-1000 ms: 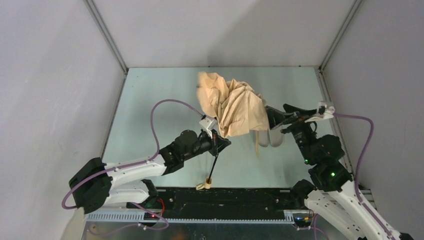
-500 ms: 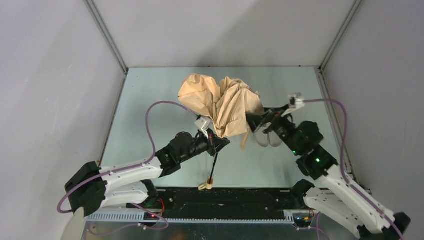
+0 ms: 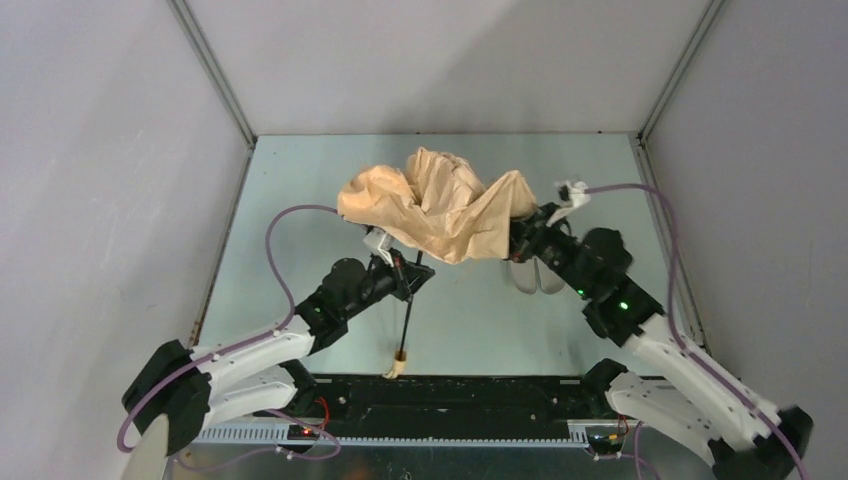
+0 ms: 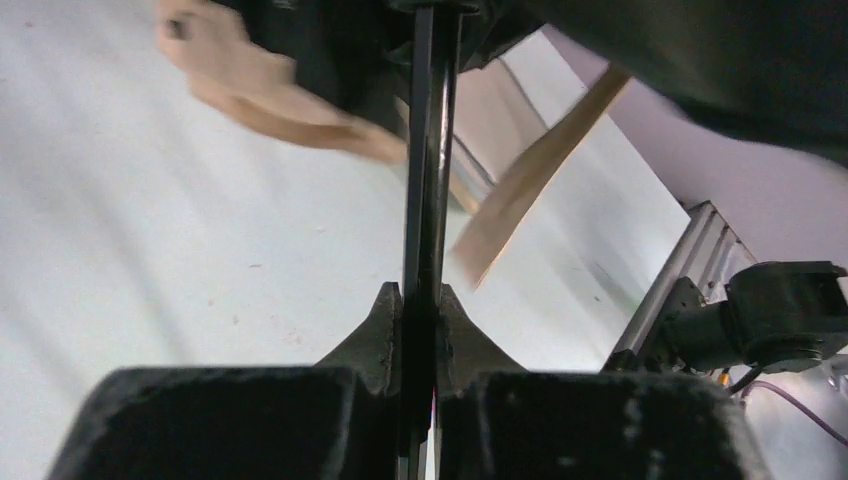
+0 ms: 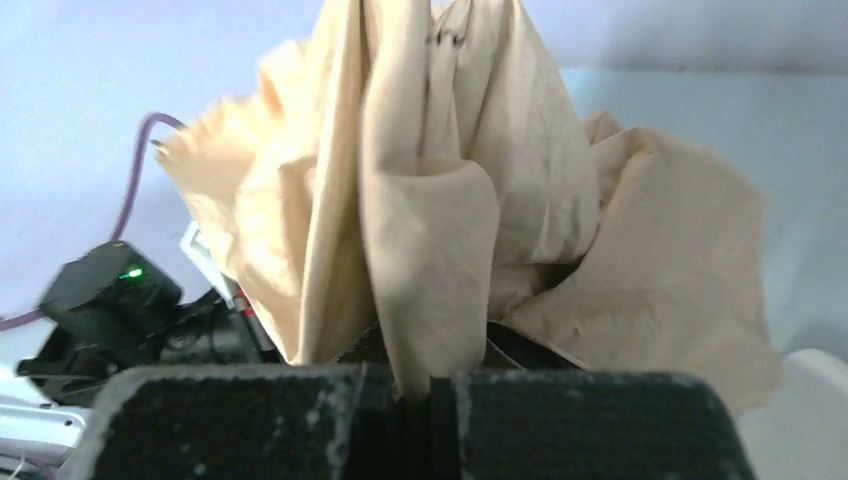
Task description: Open the umbrella
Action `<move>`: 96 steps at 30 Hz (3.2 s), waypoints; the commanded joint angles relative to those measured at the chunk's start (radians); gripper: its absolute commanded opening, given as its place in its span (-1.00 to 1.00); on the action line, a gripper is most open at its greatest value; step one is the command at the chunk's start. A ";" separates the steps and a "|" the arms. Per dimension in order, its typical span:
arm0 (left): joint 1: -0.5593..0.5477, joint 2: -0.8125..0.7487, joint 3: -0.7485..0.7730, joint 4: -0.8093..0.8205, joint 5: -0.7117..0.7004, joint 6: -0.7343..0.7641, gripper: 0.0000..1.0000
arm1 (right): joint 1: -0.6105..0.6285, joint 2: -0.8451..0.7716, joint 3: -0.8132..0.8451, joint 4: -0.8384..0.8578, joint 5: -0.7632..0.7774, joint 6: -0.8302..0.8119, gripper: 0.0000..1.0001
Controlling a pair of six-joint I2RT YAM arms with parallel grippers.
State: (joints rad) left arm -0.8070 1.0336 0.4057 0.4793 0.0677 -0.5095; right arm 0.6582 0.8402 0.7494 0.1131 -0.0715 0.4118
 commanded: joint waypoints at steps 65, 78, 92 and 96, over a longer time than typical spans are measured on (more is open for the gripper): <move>0.077 -0.037 0.114 -0.094 -0.012 -0.129 -1.00 | -0.128 -0.418 0.073 -0.299 0.375 -0.145 0.84; 0.105 -0.129 0.123 0.116 0.132 -0.404 -1.00 | -0.123 -0.559 -0.338 0.036 0.047 0.023 0.99; 0.105 -0.190 0.118 0.193 0.182 -0.522 -1.00 | 0.257 0.052 -0.448 0.963 0.418 -0.075 0.99; 0.105 -0.193 0.105 0.234 0.189 -0.564 -1.00 | 0.265 0.297 -0.360 1.125 0.427 -0.118 0.99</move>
State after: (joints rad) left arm -0.7067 0.8738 0.4862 0.5499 0.2325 -1.0317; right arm 0.9112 0.9688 0.2836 0.9207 0.2752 0.3637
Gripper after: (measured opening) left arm 0.085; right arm 0.993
